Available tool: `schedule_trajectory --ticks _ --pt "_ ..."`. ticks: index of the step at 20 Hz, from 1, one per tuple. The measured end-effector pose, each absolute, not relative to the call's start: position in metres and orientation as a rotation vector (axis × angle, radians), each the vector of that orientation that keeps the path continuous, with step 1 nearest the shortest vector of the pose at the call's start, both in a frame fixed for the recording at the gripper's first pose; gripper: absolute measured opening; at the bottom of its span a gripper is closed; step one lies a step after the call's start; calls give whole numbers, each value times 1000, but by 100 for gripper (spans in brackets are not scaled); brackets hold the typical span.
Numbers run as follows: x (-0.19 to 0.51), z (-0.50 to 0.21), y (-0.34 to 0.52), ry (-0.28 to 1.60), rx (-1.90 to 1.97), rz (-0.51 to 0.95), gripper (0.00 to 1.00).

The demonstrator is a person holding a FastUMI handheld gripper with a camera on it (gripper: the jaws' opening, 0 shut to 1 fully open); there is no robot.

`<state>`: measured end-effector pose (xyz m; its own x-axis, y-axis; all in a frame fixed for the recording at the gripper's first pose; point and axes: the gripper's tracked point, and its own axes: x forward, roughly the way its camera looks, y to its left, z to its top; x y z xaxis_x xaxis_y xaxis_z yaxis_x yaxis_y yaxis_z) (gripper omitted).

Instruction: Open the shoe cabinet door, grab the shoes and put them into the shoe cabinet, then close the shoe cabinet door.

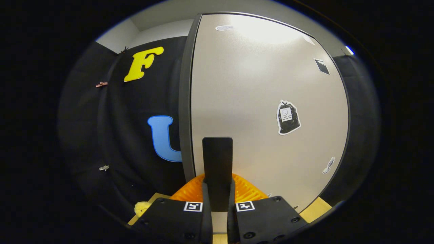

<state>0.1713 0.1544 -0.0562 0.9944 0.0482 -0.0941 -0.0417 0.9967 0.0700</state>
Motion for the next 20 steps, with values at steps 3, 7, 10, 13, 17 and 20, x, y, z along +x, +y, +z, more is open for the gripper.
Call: schedule_trajectory --ticks 3,7,10,13,17,20 --pt "167 -56 154 113 55 84 16" --pt "147 -50 155 105 73 129 16" --pt "125 -42 155 95 82 156 16" --pt "96 -37 148 102 79 190 16" --pt "67 -37 135 99 67 219 16" --pt "54 -36 123 102 72 244 16"
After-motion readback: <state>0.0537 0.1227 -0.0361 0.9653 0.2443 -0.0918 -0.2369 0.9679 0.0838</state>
